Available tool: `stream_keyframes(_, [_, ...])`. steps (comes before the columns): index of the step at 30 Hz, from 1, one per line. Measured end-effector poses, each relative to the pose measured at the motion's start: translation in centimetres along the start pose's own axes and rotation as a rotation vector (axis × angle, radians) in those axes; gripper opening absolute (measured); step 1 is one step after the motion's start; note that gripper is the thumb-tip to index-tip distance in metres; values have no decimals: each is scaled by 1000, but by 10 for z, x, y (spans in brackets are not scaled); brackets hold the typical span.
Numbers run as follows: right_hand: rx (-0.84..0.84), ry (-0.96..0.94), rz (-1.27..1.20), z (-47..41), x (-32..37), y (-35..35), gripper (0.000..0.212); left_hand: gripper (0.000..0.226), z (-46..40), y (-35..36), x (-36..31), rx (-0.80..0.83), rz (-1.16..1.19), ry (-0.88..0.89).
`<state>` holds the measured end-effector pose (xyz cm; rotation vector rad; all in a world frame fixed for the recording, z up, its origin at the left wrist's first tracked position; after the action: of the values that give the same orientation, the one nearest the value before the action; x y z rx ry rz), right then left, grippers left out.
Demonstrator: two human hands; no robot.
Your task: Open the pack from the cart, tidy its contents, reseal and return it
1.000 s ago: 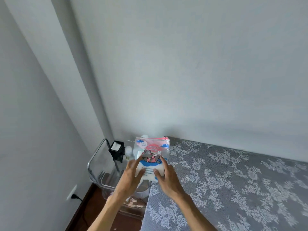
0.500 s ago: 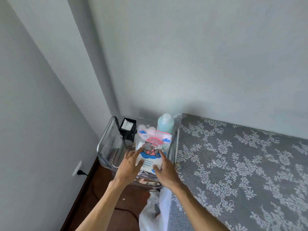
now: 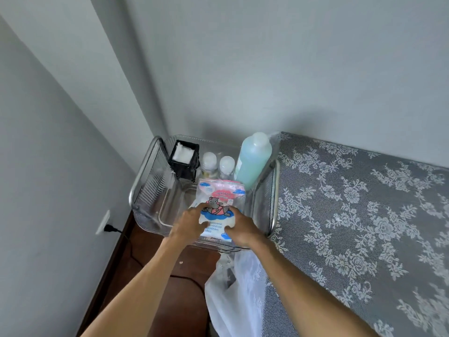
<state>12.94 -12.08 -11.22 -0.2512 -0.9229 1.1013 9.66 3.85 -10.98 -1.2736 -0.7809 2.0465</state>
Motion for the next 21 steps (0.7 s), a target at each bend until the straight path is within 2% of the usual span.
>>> stream_keyframes(10, [4,24,-58,-13,-4,9,70,61,-3,11,6,2,-89,10])
stream_keyframes(14, [-30,10,14,-3,10,-1,72,56,10,-6,-3,-46,-117,8])
stream_keyframes(18, [-116,-159,15,25,47,-25,62,53,28,-42,-28,-120,-167,54])
stream_keyframes(21, [-202,-321,-40,54,75,-52,55,47,44,-78,-58,-244,-156,133])
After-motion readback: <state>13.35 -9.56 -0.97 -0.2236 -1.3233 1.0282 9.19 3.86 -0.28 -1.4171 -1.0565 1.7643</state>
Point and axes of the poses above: each hand's wrist, its own z-axis away from the middle knuckle, its own y-axis out of the palm, x = y × z, the point moved 8 cm from there along -z, towards the middle knuckle, and after that the axes turned 5 degrees about -x, right-handed, at the moved point
